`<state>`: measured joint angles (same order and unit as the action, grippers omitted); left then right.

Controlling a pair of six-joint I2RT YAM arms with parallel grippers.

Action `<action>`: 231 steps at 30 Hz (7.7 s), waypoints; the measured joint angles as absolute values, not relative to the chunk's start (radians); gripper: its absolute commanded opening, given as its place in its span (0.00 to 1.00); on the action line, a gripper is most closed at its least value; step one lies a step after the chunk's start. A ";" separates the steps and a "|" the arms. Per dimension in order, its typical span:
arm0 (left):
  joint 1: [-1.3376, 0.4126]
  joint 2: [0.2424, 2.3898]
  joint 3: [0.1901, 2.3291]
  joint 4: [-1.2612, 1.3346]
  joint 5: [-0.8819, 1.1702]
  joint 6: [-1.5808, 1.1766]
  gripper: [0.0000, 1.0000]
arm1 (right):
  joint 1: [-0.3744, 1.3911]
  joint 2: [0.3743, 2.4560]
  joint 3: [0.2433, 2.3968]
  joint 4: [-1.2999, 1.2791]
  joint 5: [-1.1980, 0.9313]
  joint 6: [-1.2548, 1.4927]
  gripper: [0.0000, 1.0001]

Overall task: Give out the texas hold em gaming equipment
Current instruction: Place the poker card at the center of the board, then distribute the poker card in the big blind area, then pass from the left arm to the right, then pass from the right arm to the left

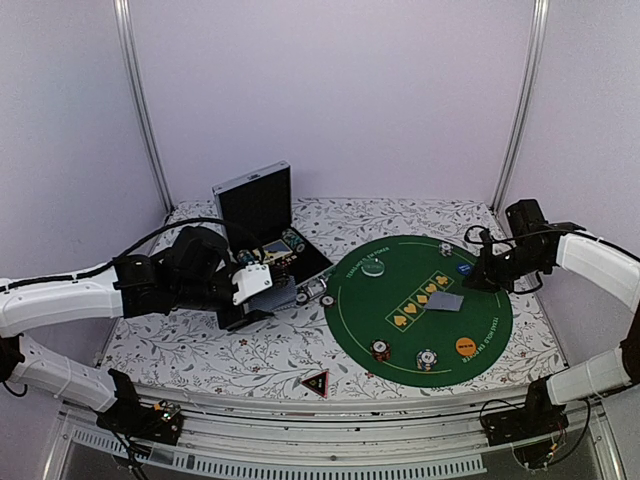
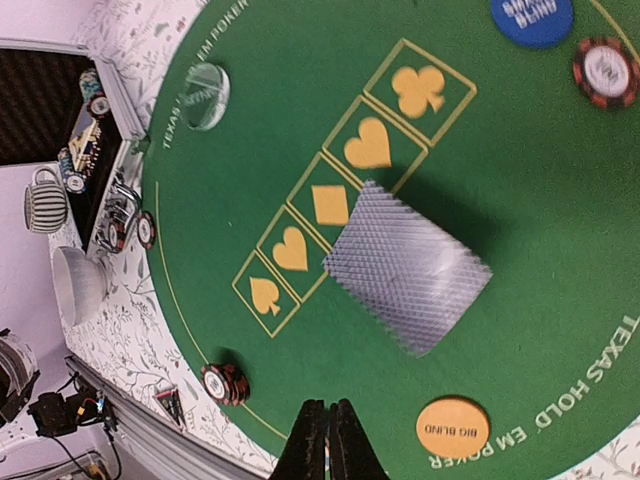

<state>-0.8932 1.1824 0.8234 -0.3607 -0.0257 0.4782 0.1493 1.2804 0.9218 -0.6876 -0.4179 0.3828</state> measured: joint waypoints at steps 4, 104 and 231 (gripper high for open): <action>-0.893 1.182 0.823 -0.361 -0.014 0.478 0.63 | 0.149 1.281 0.894 -0.753 -0.443 0.406 0.02; -0.892 1.143 0.818 -0.373 0.097 0.479 0.65 | 0.373 1.752 1.029 -1.204 0.120 0.428 0.44; -0.890 1.155 0.786 -0.313 0.082 0.517 0.60 | 0.918 2.034 1.591 -0.229 -0.900 0.434 0.36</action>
<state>-0.8898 1.1553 0.7860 -0.3126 0.0822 0.5175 0.9180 2.0338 1.5909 -0.2295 -0.8997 0.4335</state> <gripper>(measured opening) 0.616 0.276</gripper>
